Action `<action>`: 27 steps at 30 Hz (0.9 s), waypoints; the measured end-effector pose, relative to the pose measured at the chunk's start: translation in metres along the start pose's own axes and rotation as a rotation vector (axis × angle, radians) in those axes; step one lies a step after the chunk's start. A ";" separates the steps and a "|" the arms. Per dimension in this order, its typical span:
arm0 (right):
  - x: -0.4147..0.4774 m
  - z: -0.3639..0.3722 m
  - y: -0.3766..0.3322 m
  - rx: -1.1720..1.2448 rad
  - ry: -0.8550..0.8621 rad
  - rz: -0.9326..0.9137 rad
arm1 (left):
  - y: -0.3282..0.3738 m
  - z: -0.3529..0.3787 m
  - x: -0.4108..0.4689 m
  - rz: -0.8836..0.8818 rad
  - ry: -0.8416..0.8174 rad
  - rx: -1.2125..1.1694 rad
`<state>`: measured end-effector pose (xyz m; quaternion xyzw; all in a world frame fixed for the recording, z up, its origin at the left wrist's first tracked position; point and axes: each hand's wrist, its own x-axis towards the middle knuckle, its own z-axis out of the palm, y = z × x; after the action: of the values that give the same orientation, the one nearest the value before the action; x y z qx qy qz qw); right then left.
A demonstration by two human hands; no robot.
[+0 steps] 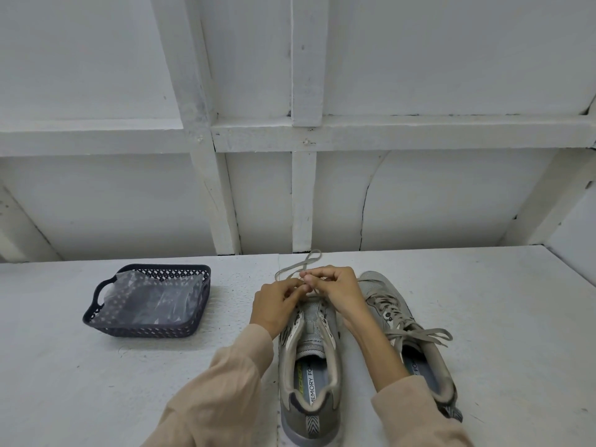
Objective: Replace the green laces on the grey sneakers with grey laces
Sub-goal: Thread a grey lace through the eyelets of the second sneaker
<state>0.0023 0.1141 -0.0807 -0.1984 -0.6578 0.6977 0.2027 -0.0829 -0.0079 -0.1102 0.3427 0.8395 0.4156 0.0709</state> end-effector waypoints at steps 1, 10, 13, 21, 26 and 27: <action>0.001 -0.001 -0.002 -0.006 -0.010 0.005 | 0.000 0.000 0.000 0.000 0.004 -0.001; 0.001 -0.005 -0.008 -0.012 -0.049 0.073 | 0.001 0.013 -0.002 0.161 -0.019 -0.181; 0.002 -0.005 -0.011 -0.082 -0.053 0.066 | 0.006 0.019 -0.003 0.089 -0.039 -0.415; 0.001 -0.009 -0.030 -0.191 -0.142 0.085 | 0.007 0.027 -0.005 0.028 -0.105 -0.567; 0.007 -0.007 -0.046 -0.158 -0.273 0.087 | 0.005 0.028 -0.001 -0.009 -0.121 -0.535; 0.007 -0.006 -0.049 -0.138 -0.291 0.078 | 0.004 0.028 0.000 -0.002 -0.124 -0.523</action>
<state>0.0007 0.1262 -0.0319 -0.1341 -0.7183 0.6796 0.0641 -0.0690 0.0118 -0.1251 0.3366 0.6980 0.5965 0.2088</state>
